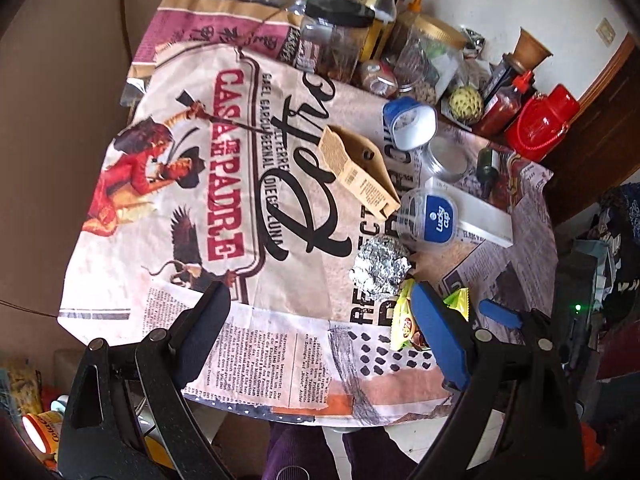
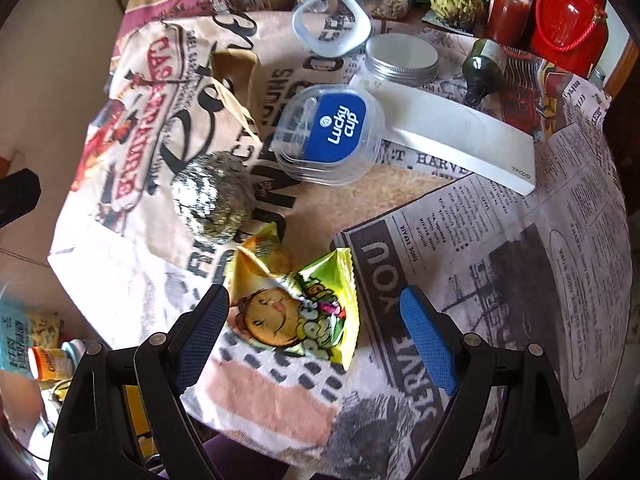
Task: Collect trash
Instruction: 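Grasp the foil ball with the left gripper while the right grasps the yellow chip bag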
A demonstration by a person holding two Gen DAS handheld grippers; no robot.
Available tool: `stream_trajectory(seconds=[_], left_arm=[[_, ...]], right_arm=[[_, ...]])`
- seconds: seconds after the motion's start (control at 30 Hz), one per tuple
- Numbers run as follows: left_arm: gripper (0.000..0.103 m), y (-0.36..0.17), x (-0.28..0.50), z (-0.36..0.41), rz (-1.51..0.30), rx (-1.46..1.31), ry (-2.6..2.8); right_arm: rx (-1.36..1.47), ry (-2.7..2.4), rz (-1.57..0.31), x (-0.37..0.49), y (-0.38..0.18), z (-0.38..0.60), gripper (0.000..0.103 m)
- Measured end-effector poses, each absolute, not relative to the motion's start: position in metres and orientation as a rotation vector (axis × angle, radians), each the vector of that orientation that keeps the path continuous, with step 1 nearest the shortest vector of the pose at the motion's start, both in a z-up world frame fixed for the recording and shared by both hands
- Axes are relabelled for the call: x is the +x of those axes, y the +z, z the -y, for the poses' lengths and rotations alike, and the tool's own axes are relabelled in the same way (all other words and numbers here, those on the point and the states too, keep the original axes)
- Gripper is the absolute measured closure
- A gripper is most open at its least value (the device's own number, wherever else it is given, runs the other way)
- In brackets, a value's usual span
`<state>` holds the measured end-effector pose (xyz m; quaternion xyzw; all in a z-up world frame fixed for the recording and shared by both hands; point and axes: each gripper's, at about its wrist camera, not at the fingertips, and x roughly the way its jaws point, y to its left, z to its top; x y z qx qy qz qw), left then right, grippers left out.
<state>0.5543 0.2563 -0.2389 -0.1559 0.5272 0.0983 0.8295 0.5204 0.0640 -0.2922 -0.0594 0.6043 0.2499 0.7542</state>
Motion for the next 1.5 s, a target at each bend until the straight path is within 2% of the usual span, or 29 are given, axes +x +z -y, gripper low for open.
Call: stream_trajectory(seconds=[0.03,0.1,0.3,0.4,0.57,0.8,1.03,1.13,1.33,1.5], left_arm=[[0.011,-0.242,0.556,-0.255,-1.126,-0.33,0.202],[0.011,-0.249,0.56,-0.252,-1.143,-0.323,0.185],[0.011,-0.262,0.568,-0.246,-1.174,-0.332,0.151],[0.011,-0.268,0.574,-0.243,-1.184,-0.338,0.136],[0.011,-0.28,0.587,-0.237,-1.199,-0.352,0.112],[0.014,-0.308,0.613,-0.226,-1.24,-0.355,0.092],[0.034,-0.341,0.63,-0.219,-1.302,-0.365,0.121],[0.048,-0.339,0.632,-0.212,-1.28,-0.332,0.124],[0.049,-0.314,0.63,-0.191,-1.228,-0.257,0.132],[0.049,-0.266,0.62,-0.17,-1.142,-0.243,0.11]], right_arm=[[-0.136,0.546,-1.312,0.521,-0.294,-0.066,0.024],[-0.155,0.563,-1.312,0.521,-0.298,-0.07,0.042],[-0.194,0.612,-1.291,0.523,-0.303,-0.077,0.076],[-0.199,0.622,-1.277,0.521,-0.301,-0.074,0.082],[-0.179,0.607,-1.265,0.516,-0.296,-0.055,0.088],[-0.111,0.507,-1.245,0.519,-0.276,-0.008,0.09],[-0.03,0.405,-1.199,0.532,-0.243,0.039,0.091],[-0.006,0.373,-1.176,0.534,-0.233,0.052,0.091],[0.029,0.341,-1.129,0.536,-0.214,0.073,0.094],[0.049,0.345,-1.063,0.533,-0.19,0.093,0.094]])
